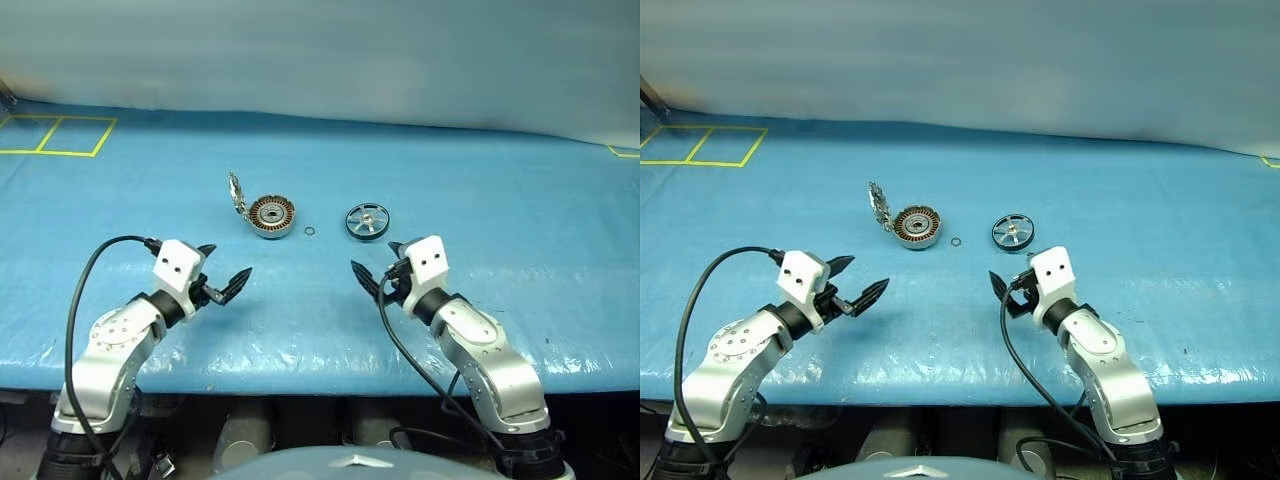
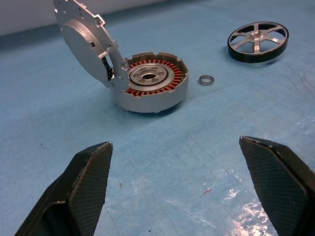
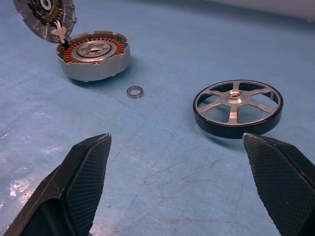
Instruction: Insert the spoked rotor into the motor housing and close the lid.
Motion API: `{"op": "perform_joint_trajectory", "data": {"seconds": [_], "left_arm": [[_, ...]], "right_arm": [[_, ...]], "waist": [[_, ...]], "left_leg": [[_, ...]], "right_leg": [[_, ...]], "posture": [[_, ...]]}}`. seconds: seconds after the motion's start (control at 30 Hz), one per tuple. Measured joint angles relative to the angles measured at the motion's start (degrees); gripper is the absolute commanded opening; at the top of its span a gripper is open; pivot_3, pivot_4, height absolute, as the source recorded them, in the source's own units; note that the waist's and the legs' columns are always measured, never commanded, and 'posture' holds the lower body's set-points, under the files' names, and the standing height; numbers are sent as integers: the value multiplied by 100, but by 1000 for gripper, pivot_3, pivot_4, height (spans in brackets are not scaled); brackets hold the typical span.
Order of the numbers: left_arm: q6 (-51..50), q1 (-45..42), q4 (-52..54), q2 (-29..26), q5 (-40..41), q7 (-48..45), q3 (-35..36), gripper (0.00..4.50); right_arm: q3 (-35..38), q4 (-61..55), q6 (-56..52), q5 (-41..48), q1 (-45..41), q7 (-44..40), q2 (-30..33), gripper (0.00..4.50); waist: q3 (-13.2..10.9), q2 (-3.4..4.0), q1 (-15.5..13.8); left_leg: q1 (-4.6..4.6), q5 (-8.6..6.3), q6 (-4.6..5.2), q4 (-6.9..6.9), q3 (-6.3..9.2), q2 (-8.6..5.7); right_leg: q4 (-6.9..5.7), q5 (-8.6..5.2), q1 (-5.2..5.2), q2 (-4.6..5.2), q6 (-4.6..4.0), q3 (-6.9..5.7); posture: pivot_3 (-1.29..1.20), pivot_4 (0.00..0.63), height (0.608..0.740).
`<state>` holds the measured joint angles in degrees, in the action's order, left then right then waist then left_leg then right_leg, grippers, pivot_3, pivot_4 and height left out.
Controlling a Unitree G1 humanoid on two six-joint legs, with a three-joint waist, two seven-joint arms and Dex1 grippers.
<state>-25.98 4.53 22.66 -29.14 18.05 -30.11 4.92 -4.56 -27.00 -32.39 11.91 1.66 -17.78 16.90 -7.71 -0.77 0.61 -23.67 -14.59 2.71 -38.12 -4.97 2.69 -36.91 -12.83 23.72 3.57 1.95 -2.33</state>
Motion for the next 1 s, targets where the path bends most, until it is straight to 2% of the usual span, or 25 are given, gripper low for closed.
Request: {"op": "perform_joint_trajectory", "data": {"seconds": [1.0], "left_arm": [[-108, -99, -39, -10, 16, -114, -94, 4476]], "right_arm": [[-3, 8, 64, -57, 21, 25, 5, 4500]], "waist": [[0, 0, 0]], "left_leg": [[0, 0, 0, -1, 0, 0]], "right_leg": [[-1, 1, -1, -1, 1, 1]], "posture": [[0, 150, 740]]}}
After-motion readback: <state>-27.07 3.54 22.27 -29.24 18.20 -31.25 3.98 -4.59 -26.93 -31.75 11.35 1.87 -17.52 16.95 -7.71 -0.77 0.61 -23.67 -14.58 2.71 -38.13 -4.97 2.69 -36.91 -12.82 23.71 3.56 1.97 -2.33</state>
